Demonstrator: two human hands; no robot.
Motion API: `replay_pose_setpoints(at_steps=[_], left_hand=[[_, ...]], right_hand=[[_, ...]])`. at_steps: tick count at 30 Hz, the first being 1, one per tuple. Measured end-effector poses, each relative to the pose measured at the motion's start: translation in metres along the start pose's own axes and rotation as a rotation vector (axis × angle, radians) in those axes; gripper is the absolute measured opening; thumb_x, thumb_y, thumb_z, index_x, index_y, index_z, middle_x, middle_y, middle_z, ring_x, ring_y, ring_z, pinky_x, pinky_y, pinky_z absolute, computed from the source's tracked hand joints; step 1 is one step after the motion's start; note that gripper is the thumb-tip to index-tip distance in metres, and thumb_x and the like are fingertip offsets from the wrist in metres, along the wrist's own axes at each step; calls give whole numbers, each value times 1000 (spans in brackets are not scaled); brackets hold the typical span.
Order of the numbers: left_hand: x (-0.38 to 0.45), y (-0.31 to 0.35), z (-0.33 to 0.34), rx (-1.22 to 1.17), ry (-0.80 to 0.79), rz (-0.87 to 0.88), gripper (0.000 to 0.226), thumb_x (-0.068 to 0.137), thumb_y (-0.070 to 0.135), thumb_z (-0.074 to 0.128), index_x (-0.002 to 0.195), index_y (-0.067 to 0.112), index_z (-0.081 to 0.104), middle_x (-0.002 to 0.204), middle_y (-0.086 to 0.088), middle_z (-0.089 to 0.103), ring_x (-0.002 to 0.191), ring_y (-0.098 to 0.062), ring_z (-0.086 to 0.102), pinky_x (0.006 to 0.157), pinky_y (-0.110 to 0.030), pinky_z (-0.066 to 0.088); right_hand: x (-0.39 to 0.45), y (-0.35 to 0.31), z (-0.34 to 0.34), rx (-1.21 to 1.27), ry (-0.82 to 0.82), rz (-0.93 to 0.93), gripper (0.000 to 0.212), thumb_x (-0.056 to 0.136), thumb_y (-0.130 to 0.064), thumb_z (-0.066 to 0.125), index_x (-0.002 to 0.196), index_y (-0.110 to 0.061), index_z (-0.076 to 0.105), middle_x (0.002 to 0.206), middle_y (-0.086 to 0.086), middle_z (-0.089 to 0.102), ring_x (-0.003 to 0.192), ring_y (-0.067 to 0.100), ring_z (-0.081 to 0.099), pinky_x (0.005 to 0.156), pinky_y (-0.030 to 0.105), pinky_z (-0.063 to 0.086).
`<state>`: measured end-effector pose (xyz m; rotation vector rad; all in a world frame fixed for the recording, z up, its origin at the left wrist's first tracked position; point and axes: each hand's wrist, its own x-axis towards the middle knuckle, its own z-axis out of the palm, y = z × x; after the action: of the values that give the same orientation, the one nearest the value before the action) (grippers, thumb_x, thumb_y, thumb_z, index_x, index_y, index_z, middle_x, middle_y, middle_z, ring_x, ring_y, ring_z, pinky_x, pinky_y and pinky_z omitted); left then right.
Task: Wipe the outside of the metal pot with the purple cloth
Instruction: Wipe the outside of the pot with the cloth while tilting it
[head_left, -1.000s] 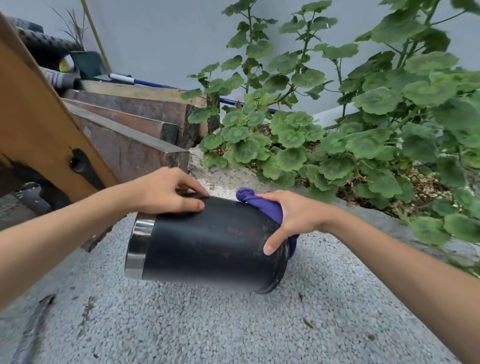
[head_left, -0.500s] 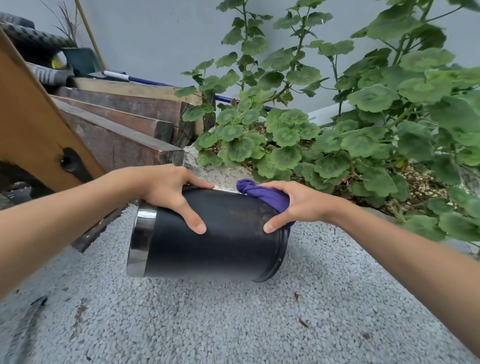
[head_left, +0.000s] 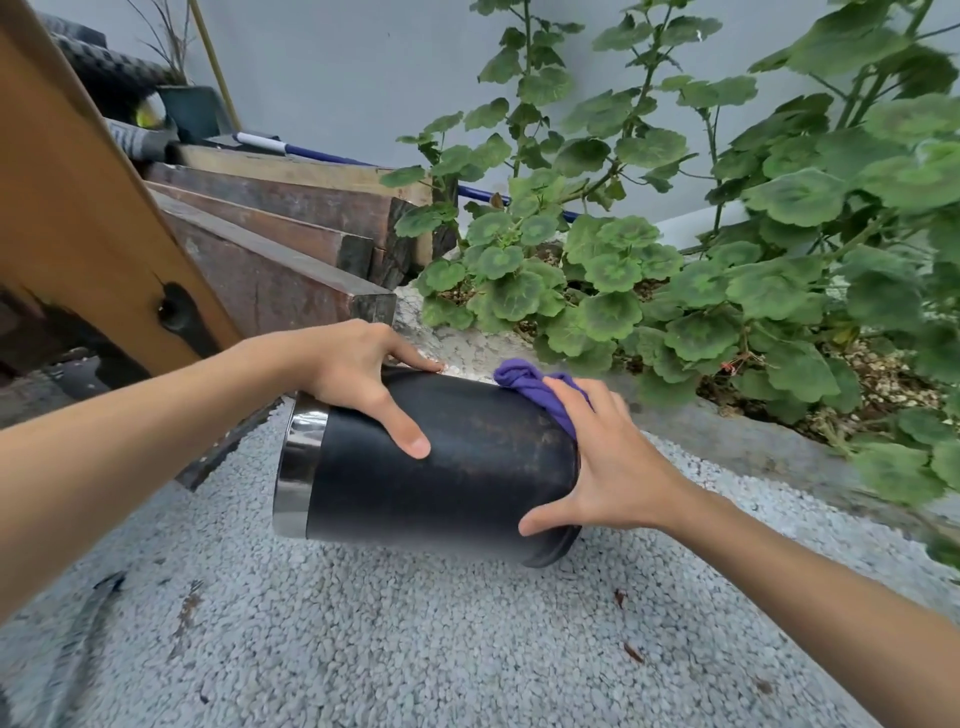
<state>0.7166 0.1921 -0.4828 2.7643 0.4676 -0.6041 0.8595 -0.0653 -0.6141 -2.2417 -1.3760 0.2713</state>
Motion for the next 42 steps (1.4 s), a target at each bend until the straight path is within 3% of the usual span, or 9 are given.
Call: replay_pose_setpoints(at_steps=[4, 9, 13, 18, 21, 30, 33, 37, 42], left_hand=[[-9, 18, 4, 106, 280, 57, 95, 47, 92, 67, 128, 42, 65, 150, 12, 49, 134, -16, 49, 108, -40, 43], [-28, 38, 32, 404, 561, 249, 78, 78, 81, 48, 144, 39, 50, 150, 14, 50, 145, -16, 33, 98, -49, 51], [-31, 35, 37, 651, 565, 275, 102, 68, 89, 45, 153, 35, 35, 160, 4, 38, 155, -23, 13, 114, -69, 22], [-18, 35, 43, 742, 583, 234, 124, 55, 97, 49, 156, 28, 29, 158, -10, 40, 149, -31, 31, 118, -68, 12], [-7, 33, 37, 736, 606, 242, 126, 54, 102, 42, 154, 28, 34, 153, -12, 46, 143, -34, 41, 114, -71, 18], [19, 43, 21, 707, 611, 199, 126, 51, 107, 31, 150, 30, 44, 148, -7, 53, 137, -31, 48, 113, -64, 29], [21, 48, 19, 709, 606, 185, 126, 50, 108, 30, 149, 33, 43, 148, -4, 53, 138, -28, 47, 111, -60, 33], [23, 54, 19, 692, 605, 160, 126, 47, 109, 27, 151, 37, 39, 149, 2, 51, 141, -23, 42, 85, -42, 53], [26, 61, 17, 708, 599, 157, 127, 46, 110, 27, 150, 39, 39, 150, 4, 50, 141, -21, 41, 72, -35, 51]], right_hand=[[6, 13, -12, 22, -9, 30, 153, 31, -92, 78, 158, -28, 22, 143, -9, 31, 137, 16, 30, 119, 42, 35], [2, 32, -23, 117, -16, 75, 143, 33, -80, 89, 155, -32, 30, 140, -8, 38, 137, 13, 33, 119, 41, 34], [3, 39, -23, 175, -15, 111, 134, 32, -76, 92, 148, -41, 34, 137, -10, 38, 133, 10, 36, 114, 35, 36], [18, 42, -26, 214, -17, 132, 128, 28, -79, 91, 141, -45, 41, 132, -15, 43, 128, 5, 37, 107, 28, 38], [28, 42, -32, 231, -33, 138, 115, 27, -77, 91, 130, -51, 46, 126, -17, 49, 122, 3, 41, 100, 26, 40], [10, 41, -26, 204, 126, 184, 116, 61, -65, 89, 157, -27, 35, 143, -3, 41, 138, 17, 38, 118, 39, 33], [-10, 35, -4, 195, 247, 210, 110, 73, -65, 80, 161, -22, 29, 149, -3, 34, 142, 16, 30, 118, 31, 26], [-33, 25, 25, 196, 461, 234, 91, 80, -58, 77, 155, -20, 42, 139, -3, 40, 132, 16, 36, 110, 26, 27], [-45, 24, 40, 174, 605, 204, 57, 86, -48, 73, 128, -12, 62, 126, 4, 47, 120, 25, 46, 104, 30, 36]])
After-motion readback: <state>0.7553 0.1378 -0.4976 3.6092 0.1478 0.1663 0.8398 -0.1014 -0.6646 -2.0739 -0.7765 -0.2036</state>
